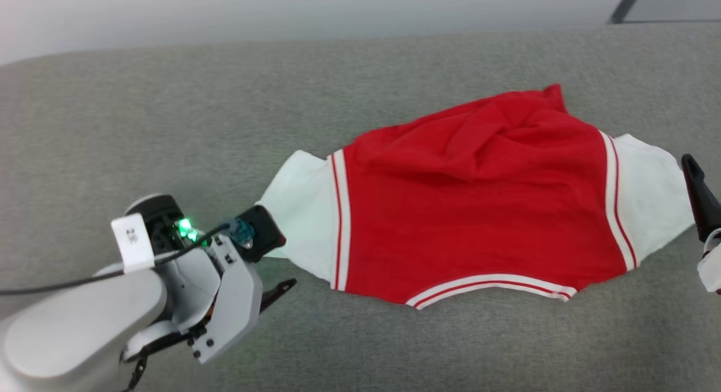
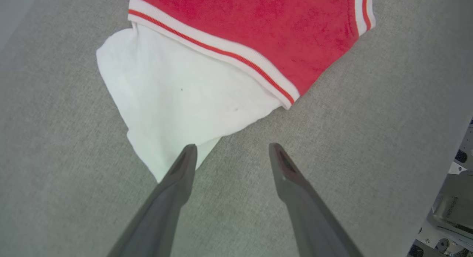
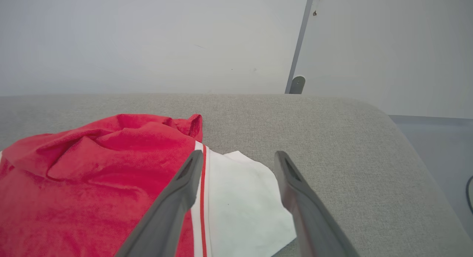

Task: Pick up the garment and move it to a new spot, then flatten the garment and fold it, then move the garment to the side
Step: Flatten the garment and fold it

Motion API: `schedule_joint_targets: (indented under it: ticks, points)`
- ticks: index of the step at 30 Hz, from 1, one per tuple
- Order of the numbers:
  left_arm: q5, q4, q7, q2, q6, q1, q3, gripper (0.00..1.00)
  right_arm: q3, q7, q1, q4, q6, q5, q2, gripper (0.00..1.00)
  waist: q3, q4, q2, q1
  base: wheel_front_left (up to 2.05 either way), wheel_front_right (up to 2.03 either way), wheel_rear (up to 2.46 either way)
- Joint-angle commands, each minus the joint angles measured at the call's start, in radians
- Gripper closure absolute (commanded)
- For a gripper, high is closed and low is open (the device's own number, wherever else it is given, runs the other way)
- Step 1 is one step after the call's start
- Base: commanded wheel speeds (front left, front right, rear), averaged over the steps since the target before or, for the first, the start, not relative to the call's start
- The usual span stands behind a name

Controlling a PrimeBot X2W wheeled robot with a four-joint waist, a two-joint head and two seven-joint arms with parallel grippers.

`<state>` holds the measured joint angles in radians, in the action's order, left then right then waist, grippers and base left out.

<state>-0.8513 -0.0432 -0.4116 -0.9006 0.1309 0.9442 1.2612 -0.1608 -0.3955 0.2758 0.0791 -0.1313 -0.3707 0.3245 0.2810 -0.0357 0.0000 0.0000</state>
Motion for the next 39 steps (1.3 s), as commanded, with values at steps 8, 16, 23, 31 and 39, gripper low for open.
schedule_joint_targets:
  ticks: [8, 16, 23, 31, 39]
  points:
    - [0.026, 0.036, -0.040, 0.031, -0.001, -0.005, 0.020, 0.00, 0.010, -0.002, -0.014, 0.038, 0.001, -0.017, -0.008, 0.00, 0.053, -0.076, 0.0000, 0.0000, 0.00, 0.00, 0.00]
    - [0.076, 0.056, -0.045, 0.043, -0.001, -0.022, 0.023, 0.00, -0.007, -0.003, -0.025, 0.049, 0.001, -0.021, -0.013, 0.00, 0.075, -0.092, 0.0000, 0.0000, 0.00, 0.00, 0.00]
    - [0.114, 0.107, -0.020, 0.060, -0.003, -0.027, 0.025, 0.00, 0.012, -0.027, -0.035, 0.056, 0.001, -0.025, -0.004, 0.00, 0.087, -0.093, 0.0000, 0.0000, 0.00, 0.00, 0.00]
    - [0.088, 0.134, 0.007, 0.081, -0.002, -0.024, 0.030, 1.00, 0.087, -0.196, -0.053, 0.060, 0.001, -0.083, 0.091, 0.00, 0.100, -0.078, 0.0000, 0.0000, 0.00, 0.00, 0.00]
    - [0.078, 0.148, 0.036, 0.105, -0.002, -0.014, 0.029, 1.00, 0.137, -0.424, -0.032, 0.050, 0.001, -0.145, 0.232, 0.00, 0.115, -0.045, 0.0000, 0.0000, 0.00, 0.00, 0.00]
